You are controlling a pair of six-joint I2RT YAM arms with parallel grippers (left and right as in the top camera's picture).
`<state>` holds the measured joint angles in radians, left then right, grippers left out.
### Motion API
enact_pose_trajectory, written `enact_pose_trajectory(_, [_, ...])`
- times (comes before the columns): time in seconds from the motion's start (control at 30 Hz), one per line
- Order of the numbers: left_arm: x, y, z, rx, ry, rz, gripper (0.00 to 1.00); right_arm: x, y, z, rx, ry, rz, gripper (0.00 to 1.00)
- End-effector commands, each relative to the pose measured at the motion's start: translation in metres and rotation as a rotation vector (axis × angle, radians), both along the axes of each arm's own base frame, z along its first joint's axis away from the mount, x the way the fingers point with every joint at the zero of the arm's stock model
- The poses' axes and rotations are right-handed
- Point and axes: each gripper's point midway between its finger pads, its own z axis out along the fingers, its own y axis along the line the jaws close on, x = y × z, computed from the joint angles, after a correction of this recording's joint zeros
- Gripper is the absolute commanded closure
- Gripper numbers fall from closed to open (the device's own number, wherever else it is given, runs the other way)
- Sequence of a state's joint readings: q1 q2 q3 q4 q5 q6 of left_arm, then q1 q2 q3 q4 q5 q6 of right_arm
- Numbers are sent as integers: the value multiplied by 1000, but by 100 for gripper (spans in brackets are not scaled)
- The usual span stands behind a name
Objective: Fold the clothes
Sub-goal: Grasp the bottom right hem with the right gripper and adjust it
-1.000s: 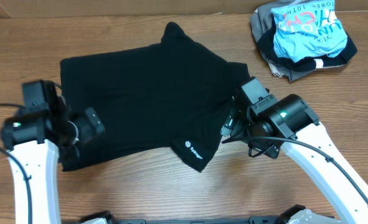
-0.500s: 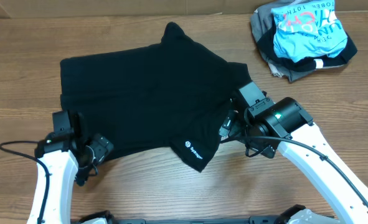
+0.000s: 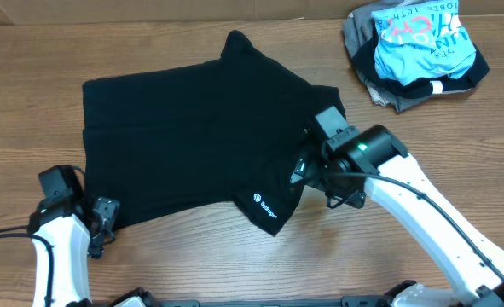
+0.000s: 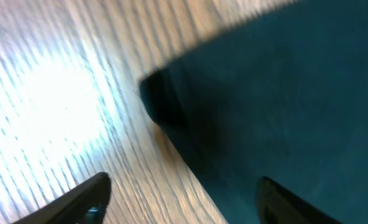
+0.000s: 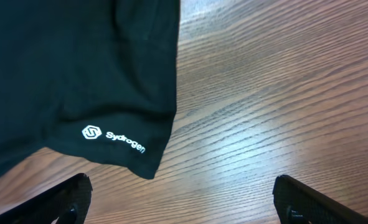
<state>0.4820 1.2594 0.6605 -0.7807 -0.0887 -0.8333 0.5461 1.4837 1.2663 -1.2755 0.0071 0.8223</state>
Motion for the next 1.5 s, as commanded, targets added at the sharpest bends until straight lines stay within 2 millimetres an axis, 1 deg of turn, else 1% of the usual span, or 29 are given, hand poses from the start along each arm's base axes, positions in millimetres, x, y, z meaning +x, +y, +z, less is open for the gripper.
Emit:
enact_pose_trajectory(0.0, [-6,9,-8,5,33,47,28,-2,9,-13,-5,42,39,4])
enact_pose_trajectory(0.1, [-5,10,-17,-5,55,45,29,-4,14,-20,-7,65,54,4])
enact_pose_trajectory(0.23, [1,14,-32,-14,69,48,30,-6,17,-22,-10,71,66,4])
enact_pose_trajectory(0.27, [3,15,-35,-15,70,48,31,-6,18,-22,-10,72,68,4])
enact_pose_trajectory(0.37, [7,17,-45,-22,75,48,40,-8,19,-22,-10,77,73,4])
enact_pose_trajectory(0.43, [8,18,-50,-25,82,48,52,-9,20,-22,-3,81,74,4])
enact_pose_trajectory(0.47, [8,18,-52,-26,85,47,56,-9,20,-22,-1,82,74,4])
enact_pose_trajectory(0.5, [8,18,-54,-28,88,47,62,-9,21,-22,0,82,74,4])
enact_pose_trajectory(0.53, [9,18,-55,-27,86,47,72,-9,21,-22,0,82,74,4])
enact_pose_trajectory(0.57, [10,18,-55,-28,85,46,84,-9,21,-22,0,83,74,4])
enact_pose_trajectory(0.6, [10,18,-55,-29,82,46,95,-9,21,-22,0,82,74,5])
enact_pose_trajectory(0.7, [12,17,-55,-37,75,44,96,-9,21,-22,4,85,74,5])
enact_pose_trajectory(0.87, [14,14,-55,-51,71,6,96,-14,28,-21,39,107,72,5])
enact_pose_trajectory(0.93, [14,13,-55,-53,69,7,96,-17,32,-21,42,109,87,5])
enact_pose_trajectory(1.13, [23,7,-55,-93,23,-3,96,-25,49,-21,39,86,163,5])
enact_pose_trajectory(1.23, [26,5,-55,-107,9,-6,96,-30,53,-22,37,88,182,5])
enact_pose_trajectory(1.33, [27,3,-55,-113,6,-24,96,-36,51,-28,28,110,188,5])
enact_pose_trajectory(1.47, [27,3,-55,-110,9,-50,96,-52,46,-49,27,173,188,5])
